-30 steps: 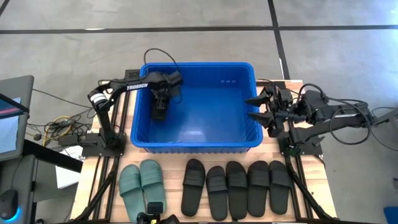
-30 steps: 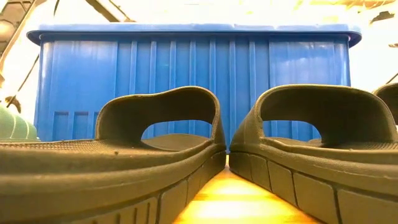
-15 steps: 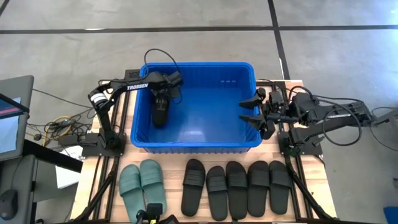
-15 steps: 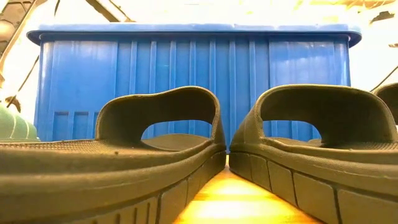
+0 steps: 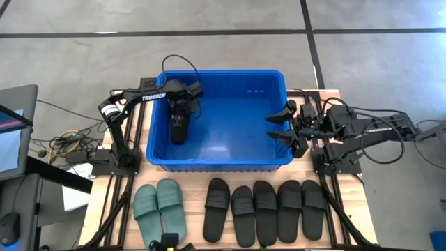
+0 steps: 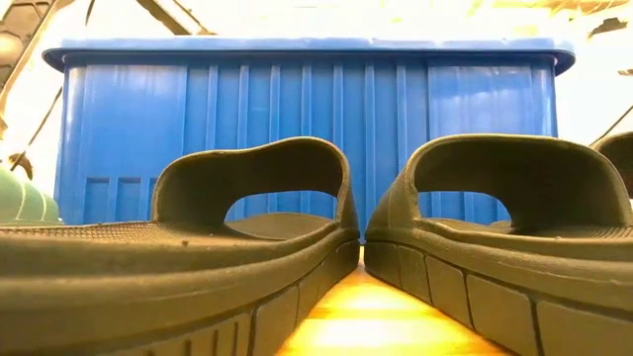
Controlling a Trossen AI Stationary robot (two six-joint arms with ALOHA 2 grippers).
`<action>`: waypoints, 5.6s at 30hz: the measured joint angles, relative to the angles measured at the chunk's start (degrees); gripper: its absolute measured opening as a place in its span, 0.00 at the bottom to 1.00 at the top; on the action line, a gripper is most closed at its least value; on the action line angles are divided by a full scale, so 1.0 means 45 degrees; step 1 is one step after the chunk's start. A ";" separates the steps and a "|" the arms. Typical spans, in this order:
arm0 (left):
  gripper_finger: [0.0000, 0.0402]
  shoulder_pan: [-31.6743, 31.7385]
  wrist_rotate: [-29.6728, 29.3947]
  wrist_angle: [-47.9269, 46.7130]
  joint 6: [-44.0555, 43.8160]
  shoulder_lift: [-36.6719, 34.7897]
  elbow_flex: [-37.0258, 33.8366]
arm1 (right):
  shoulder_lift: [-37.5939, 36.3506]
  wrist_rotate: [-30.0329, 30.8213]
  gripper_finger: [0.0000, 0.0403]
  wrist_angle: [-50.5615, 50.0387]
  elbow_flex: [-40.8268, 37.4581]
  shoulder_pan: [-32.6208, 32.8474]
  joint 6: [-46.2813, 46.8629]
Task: Pick and place slides into bin
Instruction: Put the black slide into the blue bin
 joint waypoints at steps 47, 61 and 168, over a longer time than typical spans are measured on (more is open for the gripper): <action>0.62 -0.6335 0.8494 -0.1494 -1.1843 -0.0928 1.2526 | -0.1035 -0.1004 0.66 -0.0869 0.0000 -0.0213 -0.1025; 0.62 -1.1276 0.1683 -0.0507 -1.2918 -0.0896 1.2522 | -0.1776 -0.2666 0.66 -0.4044 0.0000 0.0093 -0.0297; 0.00 -1.6563 -0.3858 -0.6392 -1.7872 0.4142 1.2641 | -0.1681 -0.0296 0.66 -0.5478 0.0000 0.1418 -0.2060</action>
